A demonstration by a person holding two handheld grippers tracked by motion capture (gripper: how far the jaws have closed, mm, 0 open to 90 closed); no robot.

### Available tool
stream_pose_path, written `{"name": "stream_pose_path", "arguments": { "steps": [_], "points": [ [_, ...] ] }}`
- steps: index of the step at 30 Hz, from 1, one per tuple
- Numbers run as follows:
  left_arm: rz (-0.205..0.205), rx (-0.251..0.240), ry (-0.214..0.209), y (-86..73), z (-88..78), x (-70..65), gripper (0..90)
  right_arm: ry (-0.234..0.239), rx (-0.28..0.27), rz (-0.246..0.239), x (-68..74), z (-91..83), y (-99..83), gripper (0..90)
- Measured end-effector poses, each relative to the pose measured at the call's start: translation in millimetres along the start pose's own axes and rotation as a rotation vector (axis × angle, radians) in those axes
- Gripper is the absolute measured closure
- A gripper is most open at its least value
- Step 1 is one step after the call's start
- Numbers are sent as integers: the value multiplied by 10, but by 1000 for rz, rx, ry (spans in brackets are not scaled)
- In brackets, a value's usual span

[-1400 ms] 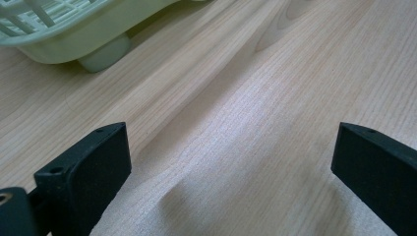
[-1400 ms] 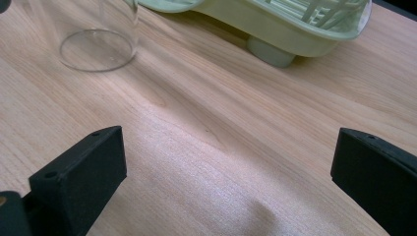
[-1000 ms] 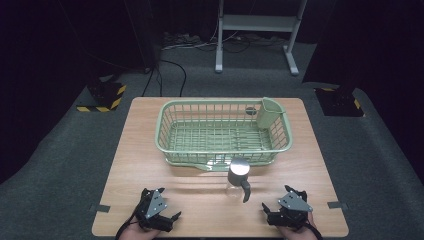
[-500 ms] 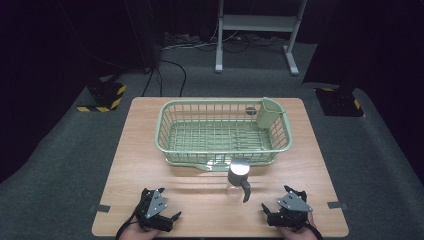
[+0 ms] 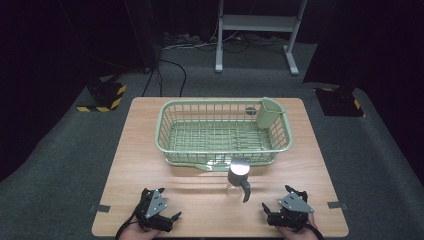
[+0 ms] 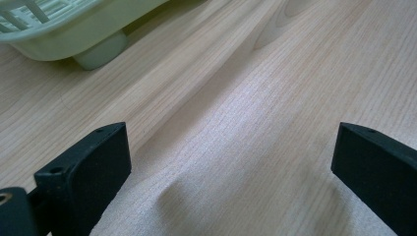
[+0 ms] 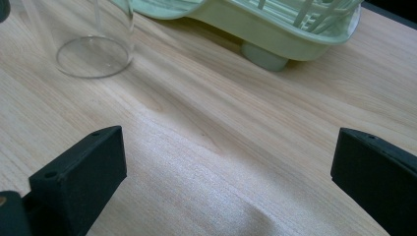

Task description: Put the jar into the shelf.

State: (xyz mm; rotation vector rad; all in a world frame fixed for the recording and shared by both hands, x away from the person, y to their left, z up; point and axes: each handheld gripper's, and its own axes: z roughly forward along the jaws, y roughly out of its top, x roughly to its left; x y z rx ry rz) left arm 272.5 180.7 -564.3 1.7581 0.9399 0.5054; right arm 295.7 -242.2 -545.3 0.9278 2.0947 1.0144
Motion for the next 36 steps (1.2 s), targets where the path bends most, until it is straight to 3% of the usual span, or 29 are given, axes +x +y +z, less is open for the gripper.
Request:
{"name": "stream_pose_path", "arguments": {
  "steps": [9, 26, 36],
  "points": [
    [-1, 2, -5, 1, -4, 4, 19, 22, -22, 15, 8, -45, 58, 0],
    [-8, 1, -11, 4, -6, 9, 19, 34, -82, -3, 32, -231, 373, 0],
    [1, 2, -12, 1, -9, 5, 19, 60, -132, 12, 52, -355, 562, 0]
  ]
}}
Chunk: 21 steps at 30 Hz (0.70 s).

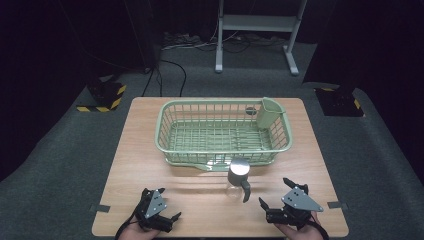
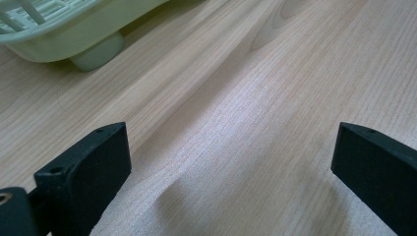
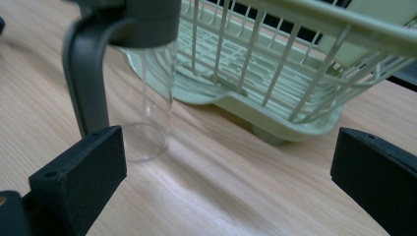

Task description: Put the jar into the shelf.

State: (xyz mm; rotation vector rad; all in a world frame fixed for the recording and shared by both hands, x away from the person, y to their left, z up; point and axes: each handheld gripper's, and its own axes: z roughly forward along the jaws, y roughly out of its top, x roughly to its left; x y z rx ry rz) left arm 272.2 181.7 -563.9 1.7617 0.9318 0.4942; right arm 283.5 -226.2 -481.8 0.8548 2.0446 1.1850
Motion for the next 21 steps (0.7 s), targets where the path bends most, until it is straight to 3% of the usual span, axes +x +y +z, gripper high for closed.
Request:
{"name": "stream_pose_path", "arguments": {
  "steps": [9, 14, 21],
  "points": [
    [-37, -8, -7, 15, -4, 28, 19, 15, -19, 37, -20, -59, 98, 0],
    [-11, 16, -11, 8, 7, 17, 19, 21, -30, 47, -13, -69, 140, 0],
    [-11, 17, -18, 9, 2, 22, 19, 44, -46, 69, 0, -57, 234, 0]
  ]
}}
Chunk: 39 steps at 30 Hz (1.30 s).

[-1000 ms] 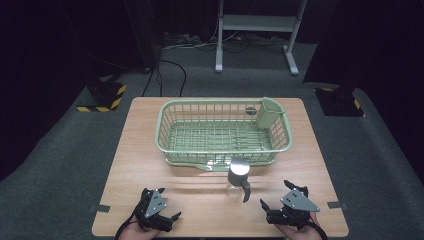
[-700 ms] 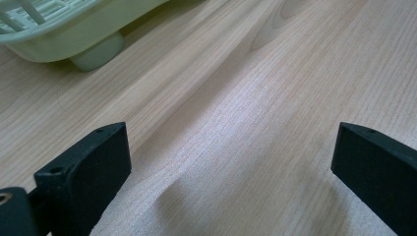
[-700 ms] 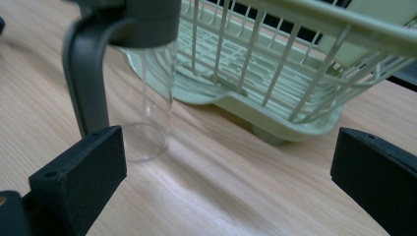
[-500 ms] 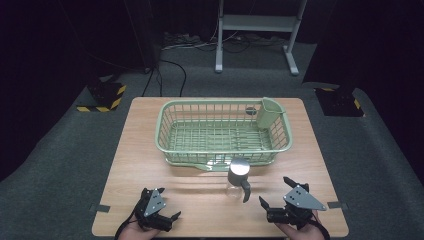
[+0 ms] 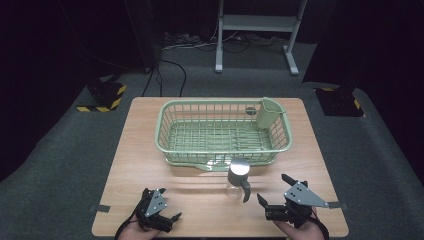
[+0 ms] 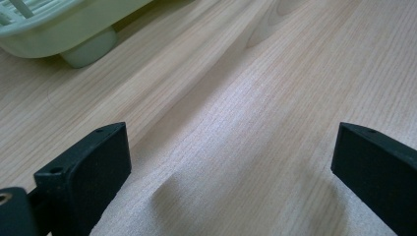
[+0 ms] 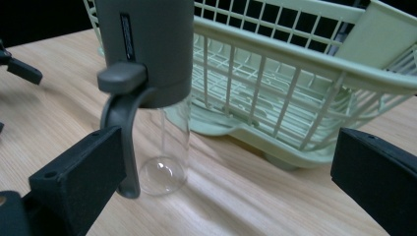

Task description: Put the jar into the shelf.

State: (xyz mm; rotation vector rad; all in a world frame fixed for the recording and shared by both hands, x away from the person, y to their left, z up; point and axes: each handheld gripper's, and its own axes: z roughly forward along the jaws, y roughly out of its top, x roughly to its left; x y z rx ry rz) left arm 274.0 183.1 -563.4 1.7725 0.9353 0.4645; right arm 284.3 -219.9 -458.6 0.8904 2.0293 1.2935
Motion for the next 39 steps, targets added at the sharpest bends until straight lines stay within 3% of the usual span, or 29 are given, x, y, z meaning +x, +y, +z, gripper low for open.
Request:
{"name": "stream_pose_path", "arguments": {
  "steps": [10, 17, 22, 39],
  "points": [
    [-8, -13, 1, 0, -4, -4, 19, 26, -22, 33, 39, 58, 135, 0],
    [4, 21, -9, -1, 17, -7, 19, 39, -43, 46, 70, 118, 237, 0],
    [-9, 5, -14, 3, 3, 3, 19, 57, -44, 55, 102, 220, 300, 0],
    [0, 1, -14, 0, -3, -2, 19, 95, -67, 64, 224, 459, 441, 3]
  ]
}}
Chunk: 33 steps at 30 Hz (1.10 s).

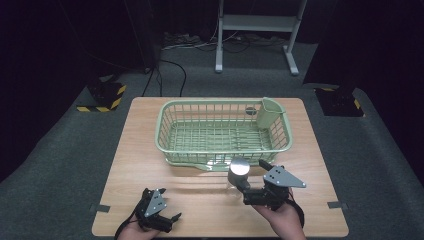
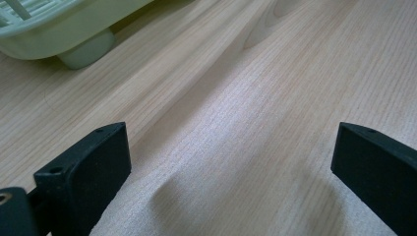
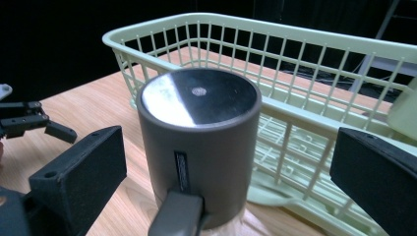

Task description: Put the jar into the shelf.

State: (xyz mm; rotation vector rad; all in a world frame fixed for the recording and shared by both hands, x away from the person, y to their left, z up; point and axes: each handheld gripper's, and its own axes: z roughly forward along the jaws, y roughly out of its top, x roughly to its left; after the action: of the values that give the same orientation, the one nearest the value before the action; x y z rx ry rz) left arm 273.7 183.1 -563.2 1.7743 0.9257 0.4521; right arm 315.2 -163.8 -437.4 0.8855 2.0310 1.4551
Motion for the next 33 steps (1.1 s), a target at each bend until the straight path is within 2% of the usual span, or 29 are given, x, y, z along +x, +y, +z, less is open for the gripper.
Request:
{"name": "stream_pose_path", "arguments": {
  "steps": [6, 9, 19, 24, 27, 33],
  "points": [
    [-11, -7, -4, 2, -4, 3, 19, 19, 2, -11, 32, 79, 41, 8],
    [-5, 1, -7, 3, -5, 9, 19, 21, 3, -23, 58, 113, 59, 45],
    [-8, 2, -13, 2, -10, 10, 19, 39, 5, -3, 64, 166, 49, 240],
    [-18, -5, -14, 3, -10, 9, 19, 40, 9, 5, 66, 184, 30, 254],
    [-15, 1, -16, 3, -11, 12, 19, 44, 6, 3, 62, 201, 3, 320],
    [-20, -3, -15, 4, -8, 10, 19, 43, 0, -12, 81, 200, 10, 326]
  ]
}}
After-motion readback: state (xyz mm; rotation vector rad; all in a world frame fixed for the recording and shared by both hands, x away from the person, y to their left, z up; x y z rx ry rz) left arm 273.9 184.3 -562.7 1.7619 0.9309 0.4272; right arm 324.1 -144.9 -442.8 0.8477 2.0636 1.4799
